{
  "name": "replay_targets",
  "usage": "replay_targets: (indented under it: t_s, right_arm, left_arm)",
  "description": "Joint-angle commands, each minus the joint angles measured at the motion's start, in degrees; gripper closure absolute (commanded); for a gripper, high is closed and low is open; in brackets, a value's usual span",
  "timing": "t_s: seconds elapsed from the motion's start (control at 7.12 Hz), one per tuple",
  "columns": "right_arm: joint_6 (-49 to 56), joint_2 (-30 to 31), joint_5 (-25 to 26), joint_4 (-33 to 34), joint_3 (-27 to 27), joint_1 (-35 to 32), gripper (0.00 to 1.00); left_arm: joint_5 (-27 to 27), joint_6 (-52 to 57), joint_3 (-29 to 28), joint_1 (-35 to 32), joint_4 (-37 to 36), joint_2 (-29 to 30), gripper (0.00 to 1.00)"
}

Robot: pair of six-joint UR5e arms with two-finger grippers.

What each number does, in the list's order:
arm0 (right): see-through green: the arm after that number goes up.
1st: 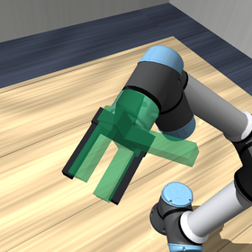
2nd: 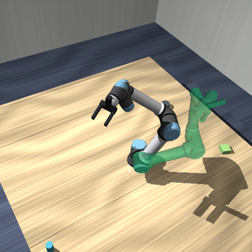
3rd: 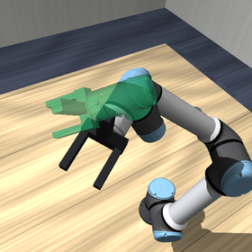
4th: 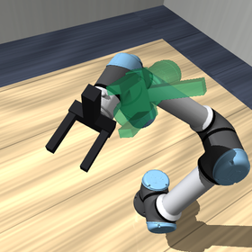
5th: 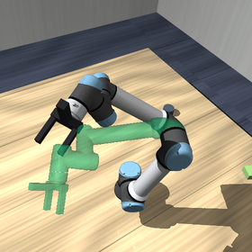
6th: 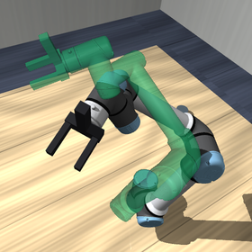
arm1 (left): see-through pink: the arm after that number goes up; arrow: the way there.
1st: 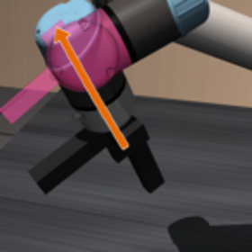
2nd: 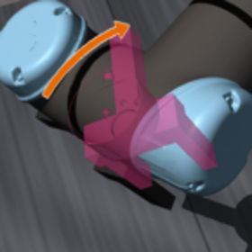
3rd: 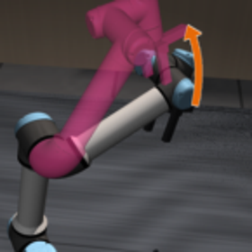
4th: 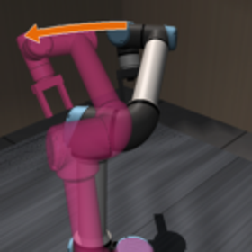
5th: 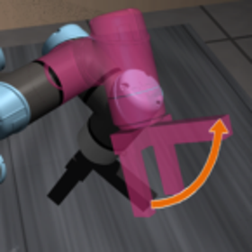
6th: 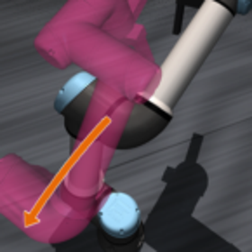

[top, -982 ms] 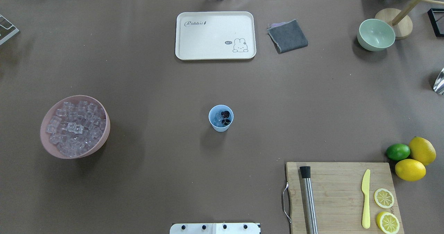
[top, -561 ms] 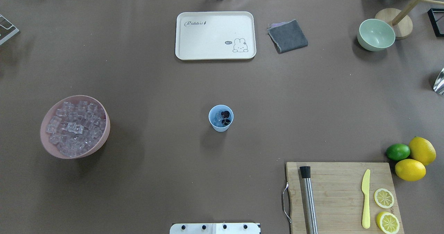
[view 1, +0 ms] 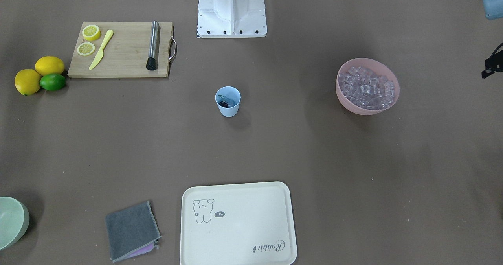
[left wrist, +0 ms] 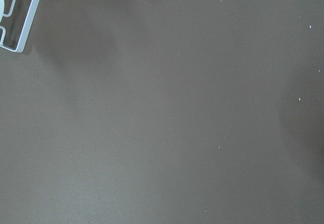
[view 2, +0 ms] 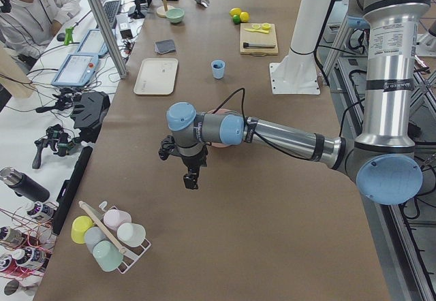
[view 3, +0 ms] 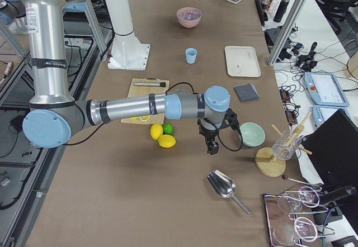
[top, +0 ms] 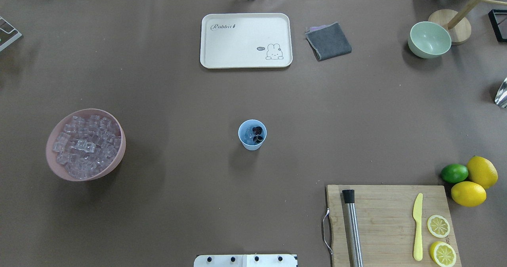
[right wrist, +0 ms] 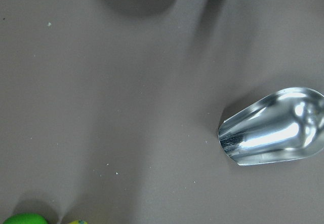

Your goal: Put ice and cherries in cup

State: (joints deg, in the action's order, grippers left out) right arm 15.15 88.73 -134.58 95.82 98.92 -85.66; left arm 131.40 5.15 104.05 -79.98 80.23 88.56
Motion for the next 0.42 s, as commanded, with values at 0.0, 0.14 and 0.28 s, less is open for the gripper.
replay_targets:
  t_s: [0.0, 0.14, 0.28]
  right_arm:
    - [-0.03, 0.13, -0.07, 0.07, 0.57, -0.03, 0.00]
    - [-0.03, 0.13, -0.15, 0.15, 0.83, -0.03, 0.00]
    - [-0.12, 0.13, -0.16, 0.16, 0.83, -0.03, 0.00]
  left_arm:
    - [-0.01, -0.05, -0.07, 0.00, 0.01, 0.12, 0.02]
    - [0.08, -0.05, -0.25, 0.00, 0.01, 0.30, 0.02]
    - [0.08, -0.14, -0.25, 0.00, 0.01, 0.38, 0.02]
